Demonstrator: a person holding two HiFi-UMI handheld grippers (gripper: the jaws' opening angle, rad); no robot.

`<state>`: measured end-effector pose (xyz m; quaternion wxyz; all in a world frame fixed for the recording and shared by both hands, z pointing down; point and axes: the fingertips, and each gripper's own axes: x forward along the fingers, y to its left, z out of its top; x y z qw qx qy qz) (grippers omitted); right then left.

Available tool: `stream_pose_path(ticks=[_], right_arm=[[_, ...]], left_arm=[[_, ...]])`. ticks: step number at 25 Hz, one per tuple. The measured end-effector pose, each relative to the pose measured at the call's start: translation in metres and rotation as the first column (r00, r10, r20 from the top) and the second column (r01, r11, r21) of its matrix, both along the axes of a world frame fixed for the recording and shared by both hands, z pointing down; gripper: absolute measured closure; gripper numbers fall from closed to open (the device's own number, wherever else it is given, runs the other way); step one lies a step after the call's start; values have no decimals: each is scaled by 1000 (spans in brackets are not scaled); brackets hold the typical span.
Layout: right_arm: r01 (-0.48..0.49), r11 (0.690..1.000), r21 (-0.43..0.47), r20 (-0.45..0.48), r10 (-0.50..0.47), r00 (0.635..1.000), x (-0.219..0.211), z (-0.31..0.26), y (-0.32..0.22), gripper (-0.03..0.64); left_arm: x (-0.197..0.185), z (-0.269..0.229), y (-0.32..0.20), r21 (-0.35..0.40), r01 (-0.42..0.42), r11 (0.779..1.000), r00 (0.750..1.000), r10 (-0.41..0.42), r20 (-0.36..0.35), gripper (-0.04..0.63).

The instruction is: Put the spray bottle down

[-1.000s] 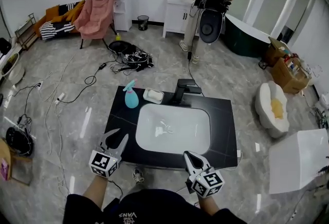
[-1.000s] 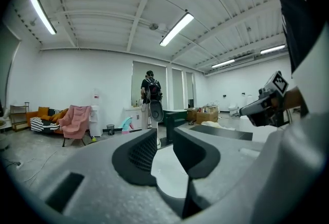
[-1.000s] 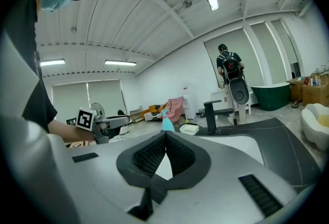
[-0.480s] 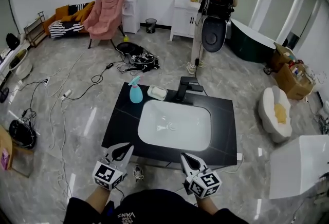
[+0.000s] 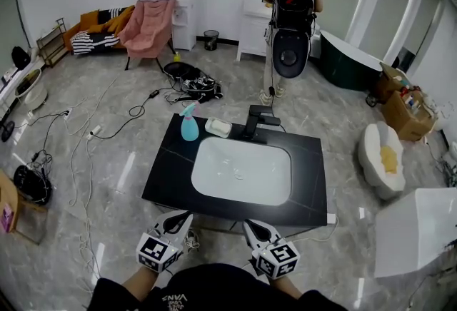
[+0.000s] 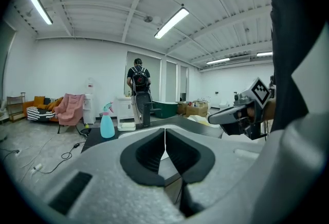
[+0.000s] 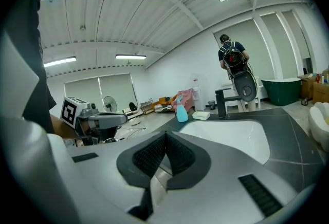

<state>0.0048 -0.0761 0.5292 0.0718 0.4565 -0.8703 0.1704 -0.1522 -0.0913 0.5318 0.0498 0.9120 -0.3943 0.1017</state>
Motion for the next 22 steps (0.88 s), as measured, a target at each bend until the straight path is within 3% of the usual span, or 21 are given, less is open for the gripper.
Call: stream_pose_path(ticks=[7,22], right_arm=[[5,999,-32,-14,-5,1000,1,15,21,615],[-41,999,5,-29,42,999,5,-2,19,615]], left_arm=[[-1,-1,15,11,7,1000,1000,-7,3,573],[-10,-7,19,25,27,999,1000,-27,-1,572]])
